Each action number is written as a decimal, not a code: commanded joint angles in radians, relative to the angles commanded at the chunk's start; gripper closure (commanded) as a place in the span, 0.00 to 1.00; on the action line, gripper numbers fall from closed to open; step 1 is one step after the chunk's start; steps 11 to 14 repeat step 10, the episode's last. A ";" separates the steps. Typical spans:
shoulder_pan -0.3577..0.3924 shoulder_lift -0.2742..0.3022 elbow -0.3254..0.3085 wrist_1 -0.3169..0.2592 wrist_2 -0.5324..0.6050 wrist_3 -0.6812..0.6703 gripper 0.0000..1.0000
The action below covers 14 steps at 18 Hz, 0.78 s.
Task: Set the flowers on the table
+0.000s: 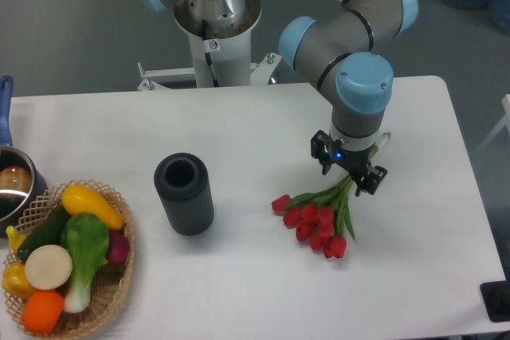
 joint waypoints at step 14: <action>0.067 0.028 0.032 0.057 -0.008 0.018 0.00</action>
